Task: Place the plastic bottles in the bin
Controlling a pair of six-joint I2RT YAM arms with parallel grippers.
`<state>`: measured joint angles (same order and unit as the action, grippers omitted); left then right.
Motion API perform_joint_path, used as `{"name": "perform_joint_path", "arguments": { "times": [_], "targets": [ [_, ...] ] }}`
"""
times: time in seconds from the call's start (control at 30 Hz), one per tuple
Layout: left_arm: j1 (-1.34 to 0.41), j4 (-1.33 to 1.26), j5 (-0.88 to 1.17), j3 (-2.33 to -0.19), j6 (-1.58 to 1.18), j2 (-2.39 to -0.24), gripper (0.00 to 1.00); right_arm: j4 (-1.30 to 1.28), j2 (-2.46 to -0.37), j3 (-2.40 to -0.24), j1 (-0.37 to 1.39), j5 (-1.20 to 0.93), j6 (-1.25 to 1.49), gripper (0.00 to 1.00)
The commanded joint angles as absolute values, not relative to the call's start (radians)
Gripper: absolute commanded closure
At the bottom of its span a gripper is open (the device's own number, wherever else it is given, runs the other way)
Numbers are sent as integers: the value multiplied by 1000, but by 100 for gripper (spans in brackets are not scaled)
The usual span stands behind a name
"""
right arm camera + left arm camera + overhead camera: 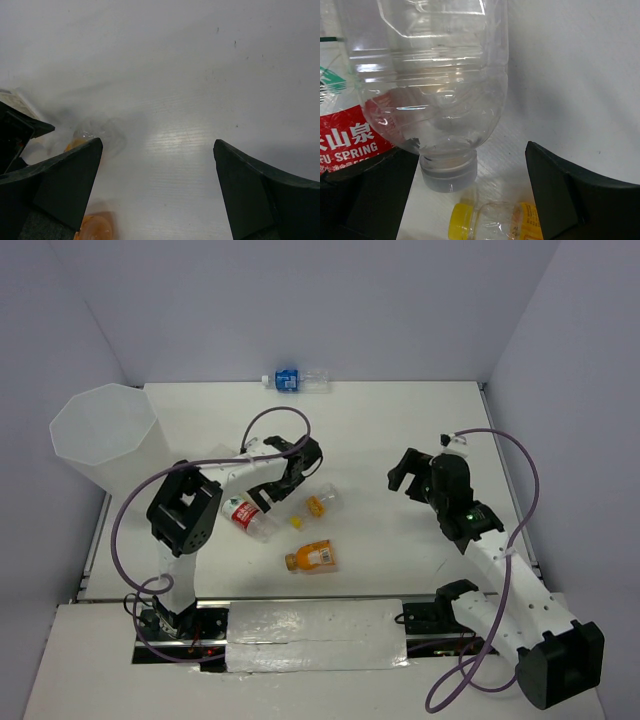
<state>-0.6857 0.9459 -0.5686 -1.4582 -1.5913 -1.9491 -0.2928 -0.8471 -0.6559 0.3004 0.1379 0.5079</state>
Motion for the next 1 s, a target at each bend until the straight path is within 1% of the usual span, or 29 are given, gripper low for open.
{"name": "perform_joint_path", "arguments": {
  "times": [0.0, 0.1, 0.23, 0.4, 0.43, 0.53, 0.87, 0.97],
  "targets": [
    [-683, 920, -560, -1460, -1552, -1986, 1, -299, -854, -690, 299, 137, 505, 0],
    [-683, 910, -555, -1462, -1546, -1999, 1, -301, -856, -689, 299, 132, 509, 0],
    [-681, 885, -563, -1447, -1542, -1997, 4, -304, -854, -687, 299, 137, 509, 0],
    [-683, 876, -568, -1445, -1539, -2003, 15, -304, -861, -681, 301, 137, 509, 0],
    [-681, 876, -569, -1443, -1539, -2000, 19, -304, -861, -681, 301, 137, 511, 0],
    [-681, 876, -575, -1439, -1539, -1991, 29, -304, -862, -680, 301, 133, 512, 0],
    [-693, 896, -597, -1456, -1516, -1982, 37, -302, -871, -678, 301, 130, 522, 0],
    [-718, 917, -623, -1495, -1493, -1980, 43, -302, -876, -678, 302, 130, 525, 0]
  ]
}}
